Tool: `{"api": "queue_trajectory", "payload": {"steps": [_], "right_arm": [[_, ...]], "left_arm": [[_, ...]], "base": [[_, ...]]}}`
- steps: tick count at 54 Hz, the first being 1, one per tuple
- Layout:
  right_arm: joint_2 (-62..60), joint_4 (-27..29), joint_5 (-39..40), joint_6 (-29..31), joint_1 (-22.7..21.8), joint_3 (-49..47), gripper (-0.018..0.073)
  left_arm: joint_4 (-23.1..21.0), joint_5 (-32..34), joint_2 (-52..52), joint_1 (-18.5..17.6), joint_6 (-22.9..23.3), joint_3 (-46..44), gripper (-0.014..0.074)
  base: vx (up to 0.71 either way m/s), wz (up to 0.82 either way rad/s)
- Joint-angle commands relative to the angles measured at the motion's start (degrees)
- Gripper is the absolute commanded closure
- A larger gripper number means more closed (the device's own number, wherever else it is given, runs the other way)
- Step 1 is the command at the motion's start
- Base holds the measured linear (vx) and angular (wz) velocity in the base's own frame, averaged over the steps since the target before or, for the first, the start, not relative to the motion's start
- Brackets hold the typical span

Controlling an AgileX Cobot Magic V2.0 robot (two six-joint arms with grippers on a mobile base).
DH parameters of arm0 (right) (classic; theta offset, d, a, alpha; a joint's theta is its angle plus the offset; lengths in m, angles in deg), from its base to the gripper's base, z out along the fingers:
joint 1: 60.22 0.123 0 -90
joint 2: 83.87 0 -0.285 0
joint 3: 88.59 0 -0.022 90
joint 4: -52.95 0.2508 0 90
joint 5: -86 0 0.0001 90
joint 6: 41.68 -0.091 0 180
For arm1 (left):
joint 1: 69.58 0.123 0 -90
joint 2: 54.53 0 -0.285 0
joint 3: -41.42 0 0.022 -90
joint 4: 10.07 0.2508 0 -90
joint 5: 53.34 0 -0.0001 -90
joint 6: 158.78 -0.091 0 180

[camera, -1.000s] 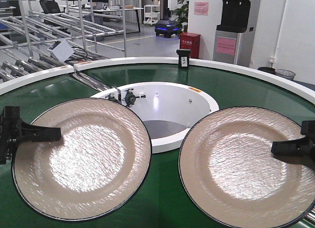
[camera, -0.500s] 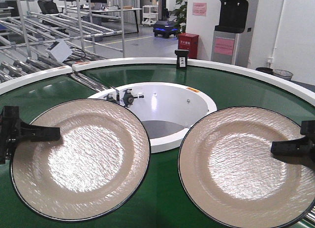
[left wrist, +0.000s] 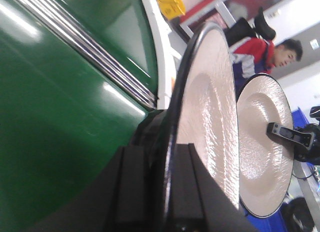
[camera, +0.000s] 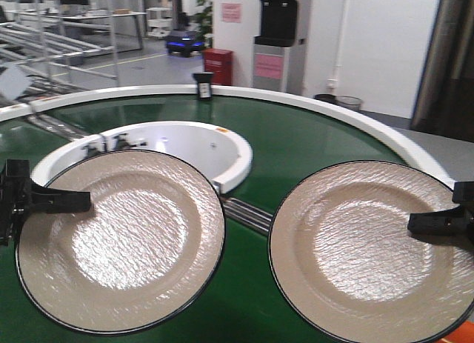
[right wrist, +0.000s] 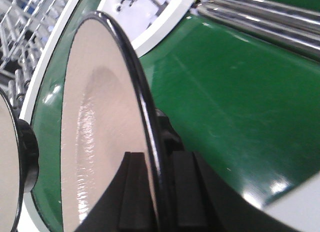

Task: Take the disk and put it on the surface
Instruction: 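Hold both plates while the base drives to the steel table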

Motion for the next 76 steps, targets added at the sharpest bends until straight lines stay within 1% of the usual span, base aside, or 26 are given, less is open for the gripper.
{"api": "queue_trajectory", "payload": {"steps": [1, 48, 76], "right_arm": [[-2.12, 6.99, 0.07, -0.17, -0.28, -1.94, 0.0568], [-2.12, 6.93, 0.07, -0.18, -0.28, -1.94, 0.0568], [-2.12, 6.93, 0.07, -0.18, -0.28, -1.94, 0.0568]], "left_arm": [[-8.48, -3.42, -2.86, -0.26, 0.90, -1.94, 0.0598], [-8.48, -3.42, -2.86, -0.26, 0.90, -1.94, 0.0598], [-8.48, -3.54, -2.86, -0.26, 0.90, -1.94, 0.0598]], "base": [[-0.12, -0.48], [-0.09, -0.51], [0.06, -0.49]]}}
